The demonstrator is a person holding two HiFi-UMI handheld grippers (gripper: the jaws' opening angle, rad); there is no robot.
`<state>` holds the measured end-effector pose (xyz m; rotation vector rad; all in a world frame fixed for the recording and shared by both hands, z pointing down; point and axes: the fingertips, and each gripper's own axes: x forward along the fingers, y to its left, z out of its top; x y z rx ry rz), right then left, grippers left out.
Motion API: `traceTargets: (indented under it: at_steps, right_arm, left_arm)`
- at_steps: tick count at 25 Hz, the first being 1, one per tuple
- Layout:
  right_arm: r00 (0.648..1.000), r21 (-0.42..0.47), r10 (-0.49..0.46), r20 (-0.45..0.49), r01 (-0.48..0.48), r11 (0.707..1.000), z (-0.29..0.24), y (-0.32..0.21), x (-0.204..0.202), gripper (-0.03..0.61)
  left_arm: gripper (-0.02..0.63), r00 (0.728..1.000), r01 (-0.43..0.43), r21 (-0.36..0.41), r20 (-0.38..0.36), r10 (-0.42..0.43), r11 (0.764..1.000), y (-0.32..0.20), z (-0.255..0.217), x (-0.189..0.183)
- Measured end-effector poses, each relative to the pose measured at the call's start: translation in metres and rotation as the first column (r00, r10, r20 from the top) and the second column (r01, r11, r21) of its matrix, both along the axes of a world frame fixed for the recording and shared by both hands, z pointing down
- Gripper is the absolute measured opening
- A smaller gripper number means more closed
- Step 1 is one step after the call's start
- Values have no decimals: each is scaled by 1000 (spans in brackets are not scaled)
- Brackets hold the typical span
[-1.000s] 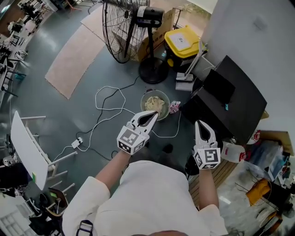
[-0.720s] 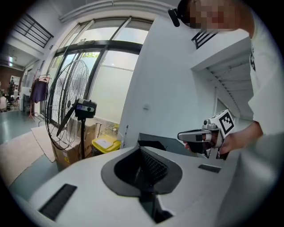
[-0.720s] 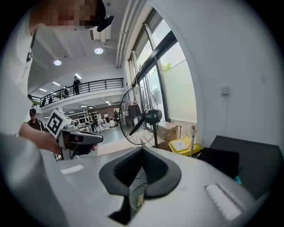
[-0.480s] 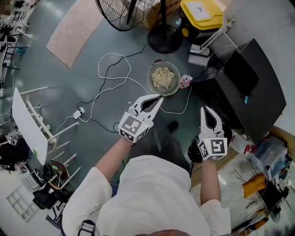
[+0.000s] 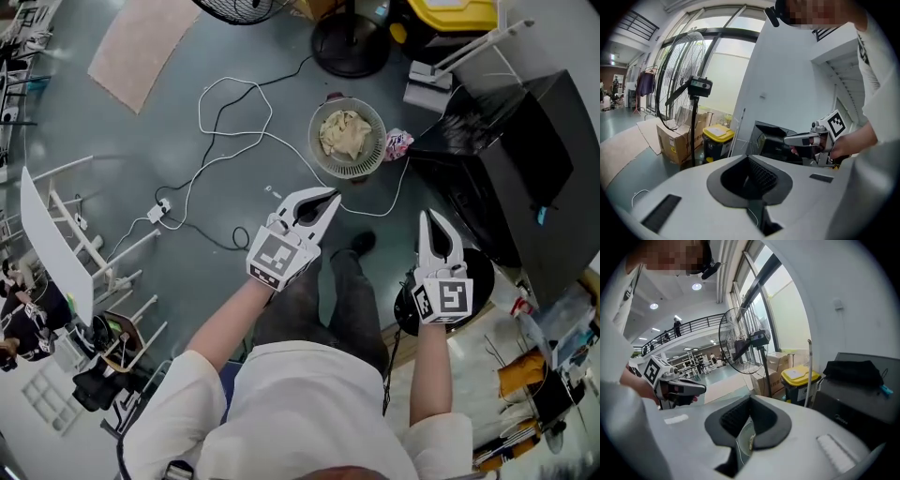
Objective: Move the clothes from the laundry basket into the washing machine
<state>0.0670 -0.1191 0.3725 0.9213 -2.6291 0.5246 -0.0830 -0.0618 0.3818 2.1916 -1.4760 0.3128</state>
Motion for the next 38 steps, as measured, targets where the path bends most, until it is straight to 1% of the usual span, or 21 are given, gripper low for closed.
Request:
traceTargets:
  at_steps: [6,13,20,24,27,30,32,35,38]
  right_arm:
    - [998,27,-55,-25,55,998,71,-5,-30,11]
    - [994,53,-91,-66,95,994,152,-11,-54,11]
    - [989,57,-127,-81,131,990,225,-21,-69,11]
    - [977,77,-183,-108,192,978,259,-32,-77,11]
    - [966,89,-221,-133,234,968,284,-45,-86,11]
    - [955,100,-257,-151,273,957,313,-57,-98,11]
    - [944,112,-289,-161,309,945,334,-66,-108,11]
    - [913,151,-356,-199,387,910,364,-79,-124,11]
    - [880,179,-421,-221,461,869,389,-84,-142,11]
  left_arm:
    - [6,1000,16,-28,-3,-16,999,2,84,-13]
    - [6,998,60,-28,11,-60,998,2,165,-37]
    - [6,992,122,-18,37,-121,992,-6,236,-62]
    - [6,987,154,-1,46,-153,988,-16,269,-70]
    - [6,986,166,-2,34,-166,986,-25,289,-74]
    - [6,987,157,-4,21,-157,988,-32,311,-78]
    - [6,989,142,10,35,-143,990,-38,325,-84]
    - [6,990,107,52,91,-111,993,-52,345,-94]
    - [6,989,49,66,135,-57,997,-62,368,-101]
